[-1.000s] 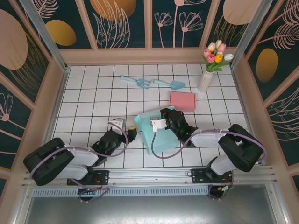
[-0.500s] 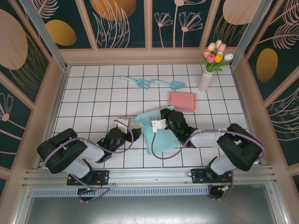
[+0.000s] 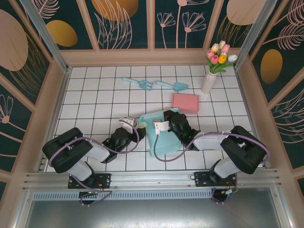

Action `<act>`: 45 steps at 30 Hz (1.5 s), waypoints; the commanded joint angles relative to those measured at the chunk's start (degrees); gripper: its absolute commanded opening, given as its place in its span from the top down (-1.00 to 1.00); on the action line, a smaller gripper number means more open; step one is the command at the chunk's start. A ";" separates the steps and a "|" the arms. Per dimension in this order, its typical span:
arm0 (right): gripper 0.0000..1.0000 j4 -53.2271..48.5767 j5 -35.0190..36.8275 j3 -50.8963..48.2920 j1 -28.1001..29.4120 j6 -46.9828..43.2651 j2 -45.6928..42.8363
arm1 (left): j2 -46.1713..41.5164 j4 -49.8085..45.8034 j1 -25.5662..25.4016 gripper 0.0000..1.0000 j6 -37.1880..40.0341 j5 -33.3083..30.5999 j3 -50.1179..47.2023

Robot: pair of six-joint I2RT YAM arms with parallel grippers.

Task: Fold the paper box

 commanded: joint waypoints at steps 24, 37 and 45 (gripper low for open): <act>1.00 0.08 1.00 -1.68 3.78 3.80 3.79 | 10.72 4.05 -2.62 0.16 3.35 -9.89 8.33; 1.00 -1.46 2.59 -2.01 4.48 5.49 4.05 | 16.06 -3.89 -5.60 0.50 3.77 -31.95 16.44; 1.00 -0.89 5.98 -1.91 3.19 6.89 3.94 | 15.80 -29.35 -5.70 0.67 -11.53 -57.21 21.18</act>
